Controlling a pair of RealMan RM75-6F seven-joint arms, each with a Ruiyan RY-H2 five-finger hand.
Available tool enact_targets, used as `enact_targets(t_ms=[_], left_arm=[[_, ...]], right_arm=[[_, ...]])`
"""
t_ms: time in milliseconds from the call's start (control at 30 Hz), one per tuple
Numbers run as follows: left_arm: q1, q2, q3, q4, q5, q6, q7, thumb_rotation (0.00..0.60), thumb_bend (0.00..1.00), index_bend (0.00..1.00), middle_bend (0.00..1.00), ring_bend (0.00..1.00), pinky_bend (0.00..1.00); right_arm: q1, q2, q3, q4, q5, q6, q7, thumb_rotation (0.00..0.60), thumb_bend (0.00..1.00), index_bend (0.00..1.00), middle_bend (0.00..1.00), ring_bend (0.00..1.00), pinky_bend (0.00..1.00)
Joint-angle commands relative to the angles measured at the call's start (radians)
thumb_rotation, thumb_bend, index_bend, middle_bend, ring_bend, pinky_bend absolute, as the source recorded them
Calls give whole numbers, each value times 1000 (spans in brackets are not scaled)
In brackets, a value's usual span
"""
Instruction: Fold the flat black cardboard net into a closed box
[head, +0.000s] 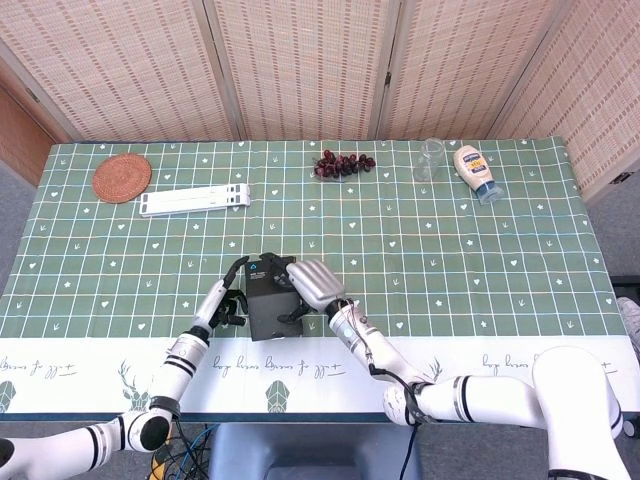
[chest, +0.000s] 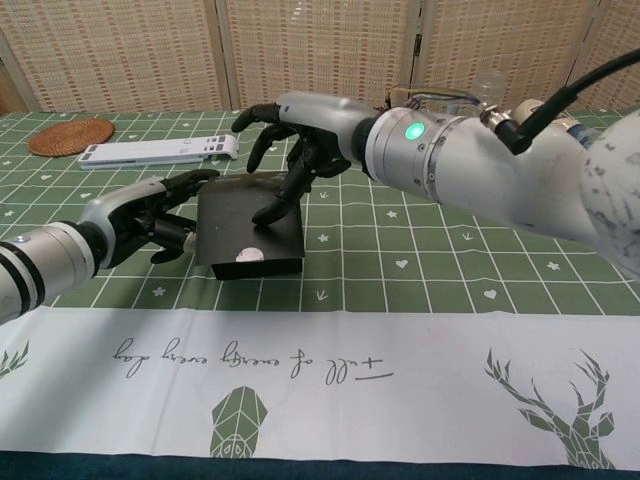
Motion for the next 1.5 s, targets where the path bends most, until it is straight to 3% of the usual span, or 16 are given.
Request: enact_targets(t_ms=[33,333,500,600,833,1167,1333,1500], left_arm=[[9,26,8,-23,12,-14,12,600,125,0,0,596,888],[45,106,25,-70,49,15,60,600,125,0,0,589,888],[61,154,36,-45,82,42,95,600,125,0,0,589,888],[74,172,35,-27,95,70,107,600,125,0,0,589,888],[103,211,30,-17,128,113,75,600,125,0,0,587,887],[121,241,17,-35,144,126,14,600,125,0,0,587,887],[123,251,14,-41,154,131,7,600,124,0,0,587,887],[128,272,13,-68,168,145,9,600,124,0,0,587,887]], right_arm=[[5,-15,-19,13,-8,24,-34,600,0,113,282,737,1000],[-3,-38,-50,53,-48,60,-94,600,0,151,289,740,1000],[-15,-52,-73,93,-89,65,-102,600,6,189,290,742,1000],[-25,-68,-94,132,-134,76,-107,600,48,205,293,742,1000],[-44,-134,-134,272,-290,118,-66,600,272,287,323,746,1000],[-61,-206,-152,429,-460,154,40,600,297,411,399,766,1000],[-72,-203,-142,432,-484,156,53,600,297,424,408,768,1000],[-96,-143,-123,345,-503,172,72,600,294,421,366,768,1000]])
